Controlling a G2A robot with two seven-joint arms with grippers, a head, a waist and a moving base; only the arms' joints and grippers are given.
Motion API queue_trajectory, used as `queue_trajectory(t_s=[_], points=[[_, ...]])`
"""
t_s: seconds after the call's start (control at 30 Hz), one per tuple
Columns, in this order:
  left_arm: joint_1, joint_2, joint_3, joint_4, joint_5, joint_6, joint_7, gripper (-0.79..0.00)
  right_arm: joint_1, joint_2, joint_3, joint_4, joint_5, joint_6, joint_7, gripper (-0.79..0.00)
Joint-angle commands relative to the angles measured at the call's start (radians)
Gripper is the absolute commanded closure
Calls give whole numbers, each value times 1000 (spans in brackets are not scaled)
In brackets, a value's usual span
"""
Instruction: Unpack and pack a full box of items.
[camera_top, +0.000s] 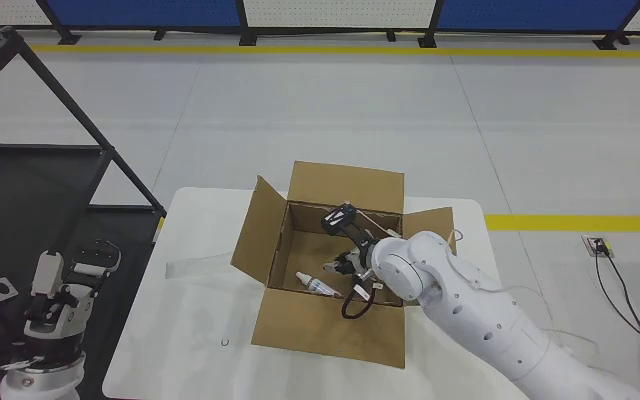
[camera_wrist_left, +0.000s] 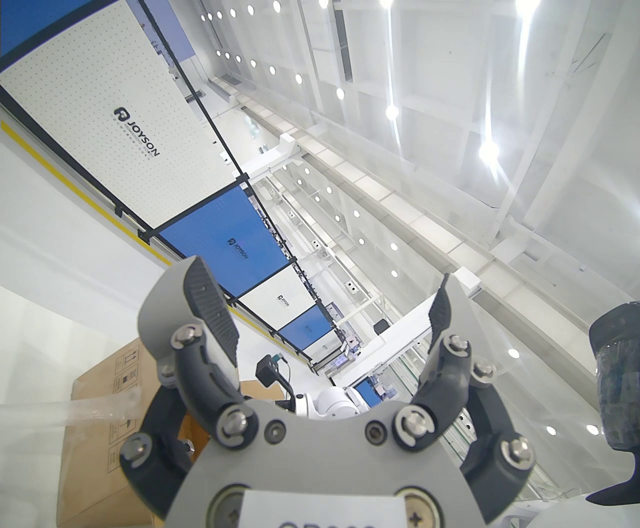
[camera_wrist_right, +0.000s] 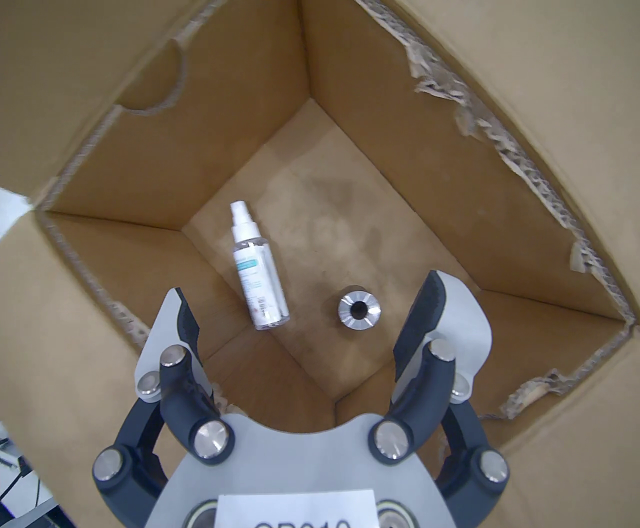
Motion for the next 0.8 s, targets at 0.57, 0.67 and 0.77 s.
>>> queue_trajectory(t_s=[0.57, 0.67, 0.77], points=[[22, -7, 2, -41, 22, -11, 29, -785, 164, -237, -165, 575, 71, -134, 49, -680], [14, -7, 5, -36, 25, -4, 31, -785, 172, -259, -172, 626, 68, -143, 54, -597], [7, -7, 11, -37, 28, 1, 33, -785, 175, -279, -178, 667, 57, -128, 55, -517]])
